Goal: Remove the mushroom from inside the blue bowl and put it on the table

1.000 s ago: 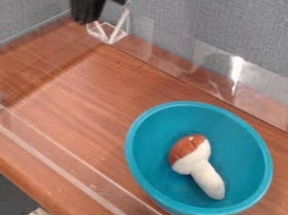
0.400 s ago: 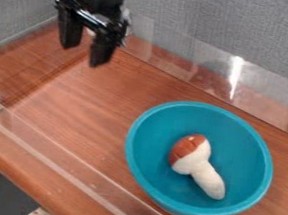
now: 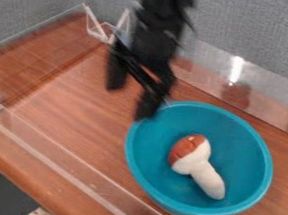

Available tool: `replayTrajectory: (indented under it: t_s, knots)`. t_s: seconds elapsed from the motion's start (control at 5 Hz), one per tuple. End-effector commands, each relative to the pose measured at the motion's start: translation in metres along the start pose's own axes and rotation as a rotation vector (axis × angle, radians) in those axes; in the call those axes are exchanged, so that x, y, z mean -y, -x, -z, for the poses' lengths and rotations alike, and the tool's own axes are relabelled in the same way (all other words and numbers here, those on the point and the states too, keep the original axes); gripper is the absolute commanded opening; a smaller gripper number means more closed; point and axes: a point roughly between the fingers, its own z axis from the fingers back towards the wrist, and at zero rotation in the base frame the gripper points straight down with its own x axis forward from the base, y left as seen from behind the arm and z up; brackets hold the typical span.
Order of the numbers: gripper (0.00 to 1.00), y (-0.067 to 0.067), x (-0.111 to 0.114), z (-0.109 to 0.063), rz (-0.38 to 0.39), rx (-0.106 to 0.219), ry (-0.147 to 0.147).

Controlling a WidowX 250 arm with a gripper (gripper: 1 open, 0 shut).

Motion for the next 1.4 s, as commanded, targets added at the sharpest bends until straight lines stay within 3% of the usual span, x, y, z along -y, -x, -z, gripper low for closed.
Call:
replayTrajectory:
  t_s: [0.0, 0.4, 0.6, 1.2]
  knots:
    - [1.0, -0.027, 0.041, 0.009, 0.167, 0.058, 0.005]
    - [1.0, -0.043, 0.049, 0.048, 0.218, 0.014, 0.033]
    - [0.0, -0.043, 0.05, 0.046, 0.216, 0.023, 0.032]
    - [0.0, -0.04, 0.052, 0.035, 0.225, 0.048, 0.026]
